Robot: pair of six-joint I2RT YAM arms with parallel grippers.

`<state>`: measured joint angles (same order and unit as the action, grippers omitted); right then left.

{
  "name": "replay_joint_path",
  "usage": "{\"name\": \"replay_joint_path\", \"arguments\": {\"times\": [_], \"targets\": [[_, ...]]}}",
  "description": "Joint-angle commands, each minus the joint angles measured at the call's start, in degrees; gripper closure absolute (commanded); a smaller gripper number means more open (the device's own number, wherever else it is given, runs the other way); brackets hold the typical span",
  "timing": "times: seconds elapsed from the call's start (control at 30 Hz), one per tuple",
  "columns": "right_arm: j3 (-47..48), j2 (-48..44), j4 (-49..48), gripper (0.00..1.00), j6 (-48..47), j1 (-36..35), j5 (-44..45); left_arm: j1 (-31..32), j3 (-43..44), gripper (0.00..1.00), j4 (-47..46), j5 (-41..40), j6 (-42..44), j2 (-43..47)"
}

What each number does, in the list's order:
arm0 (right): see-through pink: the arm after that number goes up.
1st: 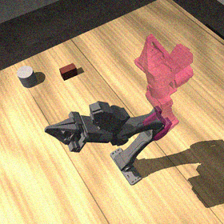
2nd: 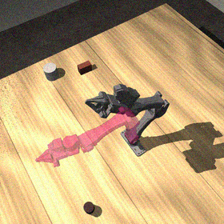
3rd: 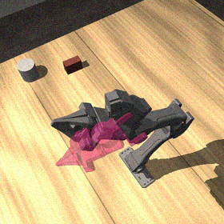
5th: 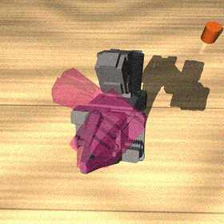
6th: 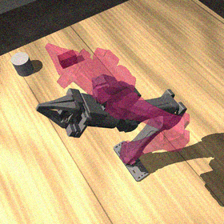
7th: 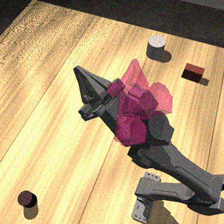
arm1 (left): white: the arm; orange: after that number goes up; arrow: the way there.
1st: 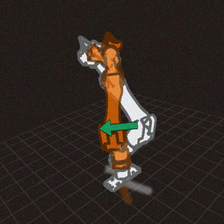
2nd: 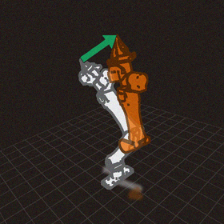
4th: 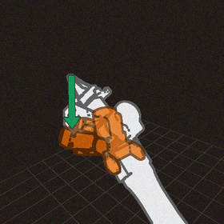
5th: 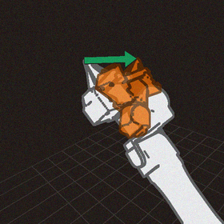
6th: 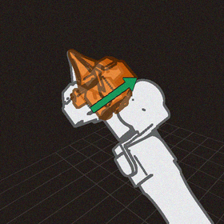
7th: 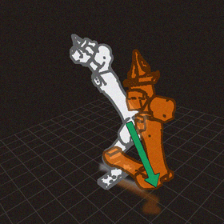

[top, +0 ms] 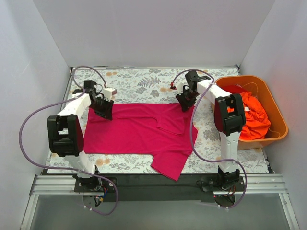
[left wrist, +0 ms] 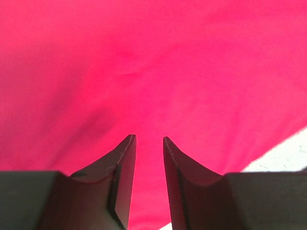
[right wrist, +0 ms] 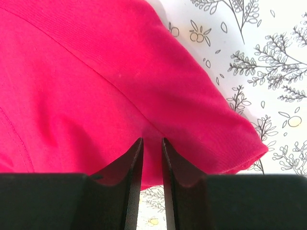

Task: Fold and stack the t-shirts
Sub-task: Fold the tshirt

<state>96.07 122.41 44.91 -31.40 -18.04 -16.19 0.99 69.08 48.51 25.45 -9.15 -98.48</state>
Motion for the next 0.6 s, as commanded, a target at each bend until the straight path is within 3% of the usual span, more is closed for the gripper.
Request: {"name": "replay_joint_path", "arguments": {"times": [0.0, 0.3, 0.57], "targets": [[-0.36, -1.47, 0.10, 0.73, -0.77, 0.38, 0.45, -5.91, 5.53, 0.71, 1.41, -2.07, 1.76, 1.63], [-0.27, -0.95, -0.17, 0.74, -0.77, 1.17, 5.63, -16.37, 10.80, 0.70, -2.80, -9.11, 0.54, -8.66], [3.33, 3.00, -1.49, 0.74, -0.68, 1.78, 9.77, -16.55, 16.53, 0.69, -5.53, -6.38, -6.23, -12.79]]}}
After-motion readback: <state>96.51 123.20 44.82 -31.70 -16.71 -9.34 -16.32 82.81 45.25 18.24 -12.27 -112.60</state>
